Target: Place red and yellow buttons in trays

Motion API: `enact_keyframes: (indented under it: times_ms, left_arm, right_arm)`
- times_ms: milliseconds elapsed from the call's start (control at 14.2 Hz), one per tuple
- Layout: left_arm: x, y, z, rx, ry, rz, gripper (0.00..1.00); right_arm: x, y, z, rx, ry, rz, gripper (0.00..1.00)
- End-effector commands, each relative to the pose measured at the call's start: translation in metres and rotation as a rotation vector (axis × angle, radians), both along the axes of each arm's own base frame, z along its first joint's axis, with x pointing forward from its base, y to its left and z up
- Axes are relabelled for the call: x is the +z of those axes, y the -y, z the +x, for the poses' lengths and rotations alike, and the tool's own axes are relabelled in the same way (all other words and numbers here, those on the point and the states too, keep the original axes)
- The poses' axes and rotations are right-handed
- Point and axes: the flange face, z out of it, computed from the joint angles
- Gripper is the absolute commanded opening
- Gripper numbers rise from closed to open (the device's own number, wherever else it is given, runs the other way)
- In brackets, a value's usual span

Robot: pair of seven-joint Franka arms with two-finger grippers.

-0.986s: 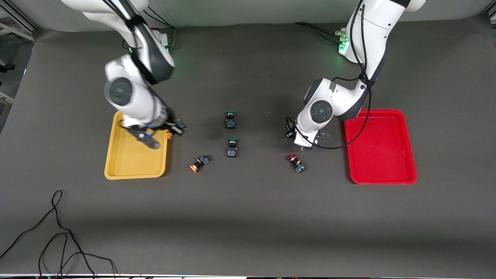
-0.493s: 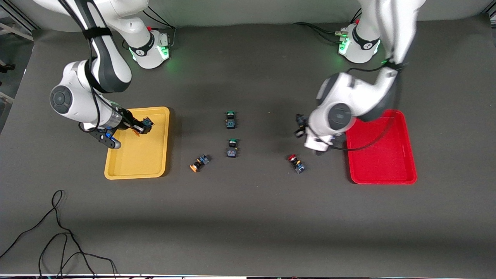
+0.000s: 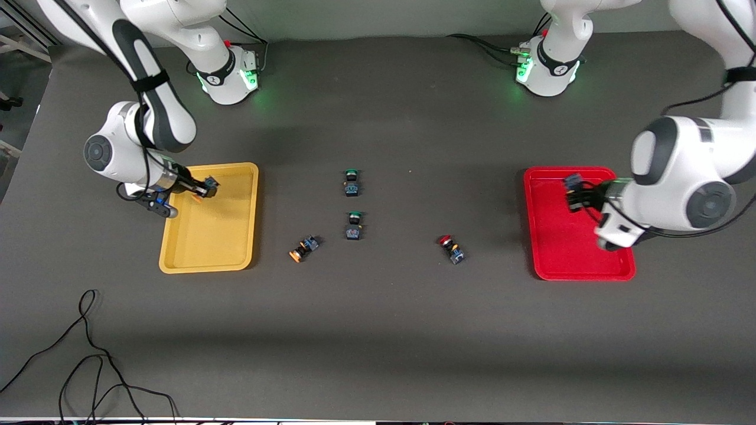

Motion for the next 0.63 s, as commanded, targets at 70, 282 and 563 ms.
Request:
enact_keyframes:
  times_ms: [70,282,563]
  left_arm:
    - [-0.059,0.005,-0.040,-0.057,0.003,0.010,0.00]
    - [-0.104,0.002,-0.049,-0.056,0.042,0.011,0.00]
    - [-0.131,-0.007,-0.055,-0.058,0.045,0.018,0.58]
  right_arm:
    - [-0.017,-0.017,0.006,-0.020,0.019,0.038,0.11]
    - [-0.017,-0.018,0.007,-0.030,0.024,0.043,0.99]
    - [0.017,-0.035,0.031,-0.010,0.076,0.075,1.00]
